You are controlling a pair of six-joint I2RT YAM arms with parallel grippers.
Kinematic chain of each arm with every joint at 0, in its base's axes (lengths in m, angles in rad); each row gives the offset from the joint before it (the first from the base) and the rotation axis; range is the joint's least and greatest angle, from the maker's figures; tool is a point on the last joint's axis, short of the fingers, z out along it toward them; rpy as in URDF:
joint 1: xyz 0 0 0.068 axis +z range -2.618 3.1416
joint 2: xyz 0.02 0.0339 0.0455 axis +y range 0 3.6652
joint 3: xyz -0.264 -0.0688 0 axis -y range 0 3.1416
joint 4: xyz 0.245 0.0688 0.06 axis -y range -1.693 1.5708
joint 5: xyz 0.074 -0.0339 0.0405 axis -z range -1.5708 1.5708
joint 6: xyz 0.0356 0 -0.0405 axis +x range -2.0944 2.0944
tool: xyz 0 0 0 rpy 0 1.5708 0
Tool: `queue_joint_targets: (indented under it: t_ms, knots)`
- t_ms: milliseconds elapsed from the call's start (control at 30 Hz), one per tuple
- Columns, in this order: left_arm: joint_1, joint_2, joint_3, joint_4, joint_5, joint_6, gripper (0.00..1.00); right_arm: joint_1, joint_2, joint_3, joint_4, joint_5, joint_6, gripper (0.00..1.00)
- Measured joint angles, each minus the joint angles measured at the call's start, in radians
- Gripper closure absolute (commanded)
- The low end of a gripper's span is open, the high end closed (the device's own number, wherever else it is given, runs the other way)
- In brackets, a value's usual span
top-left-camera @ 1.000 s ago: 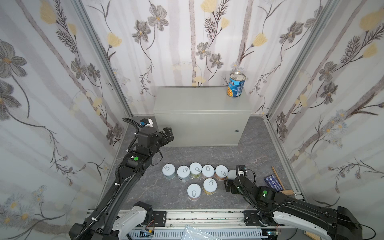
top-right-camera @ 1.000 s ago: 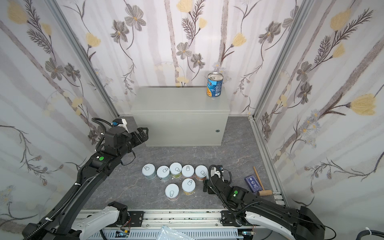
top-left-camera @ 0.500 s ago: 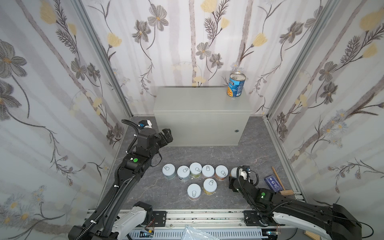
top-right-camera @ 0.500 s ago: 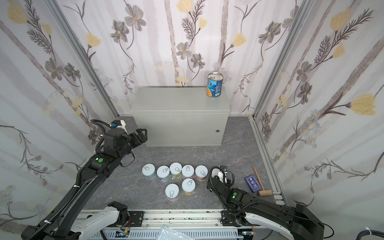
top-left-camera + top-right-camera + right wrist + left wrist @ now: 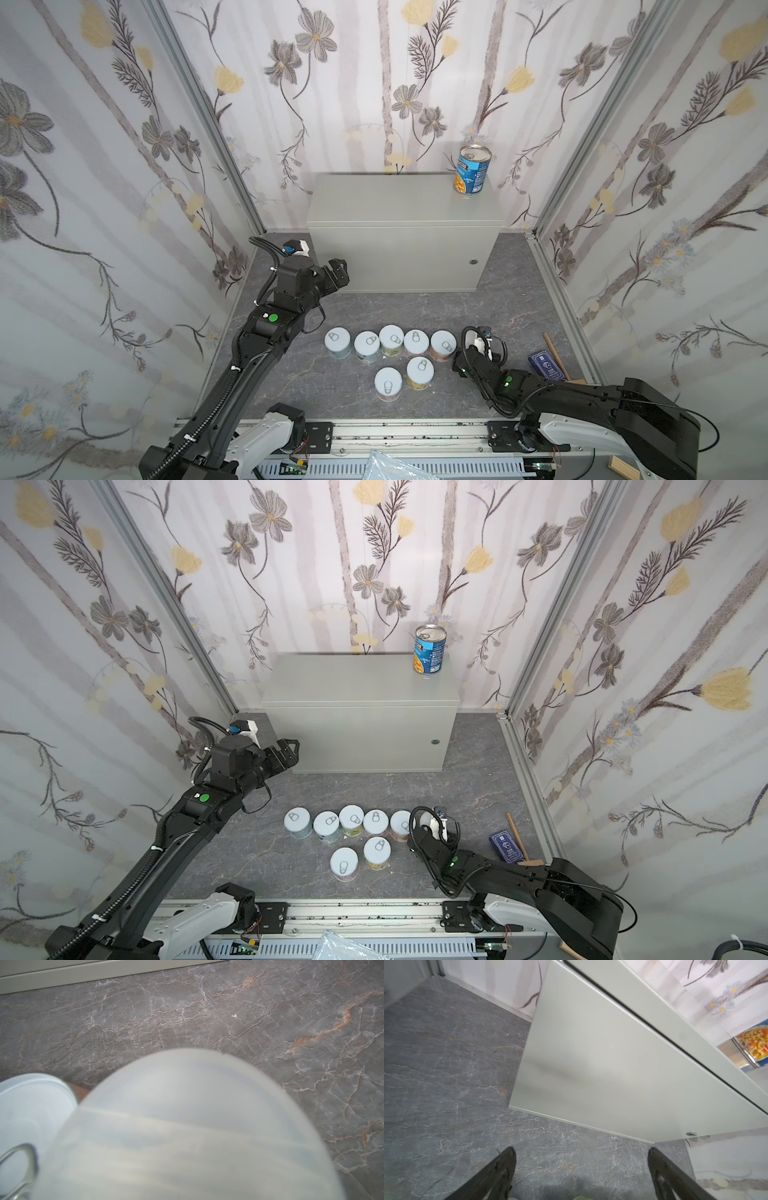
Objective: Place and organize the canned foods onto the counter
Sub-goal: 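Grasp the green-labelled can with the right gripper while the left gripper moves toward the cans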
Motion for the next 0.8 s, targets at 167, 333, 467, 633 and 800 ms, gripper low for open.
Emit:
queue_joint_targets:
  t_ms: [167, 333, 467, 633, 800]
  knots:
    - [-0.026, 0.047, 0.000, 0.023, 0.161, 0.064, 0.00, -0.006, 0.048, 0.006, 0.050, 0.004, -0.033, 0.23]
    - [-0.076, 0.059, -0.017, 0.026, 0.258, 0.129, 0.00, -0.026, 0.047, -0.002, 0.092, -0.005, -0.082, 0.38]
    - [-0.083, 0.054, -0.025, 0.027, 0.270, 0.154, 0.00, -0.044, 0.047, -0.002, 0.119, 0.002, -0.101, 0.44]
    - [-0.088, 0.055, -0.025, 0.029, 0.271, 0.172, 0.00, -0.045, 0.046, -0.003, 0.137, 0.005, -0.120, 0.33]
    - [-0.090, 0.069, -0.021, 0.031, 0.271, 0.179, 0.00, -0.060, 0.075, 0.004, 0.157, 0.016, -0.124, 0.23]
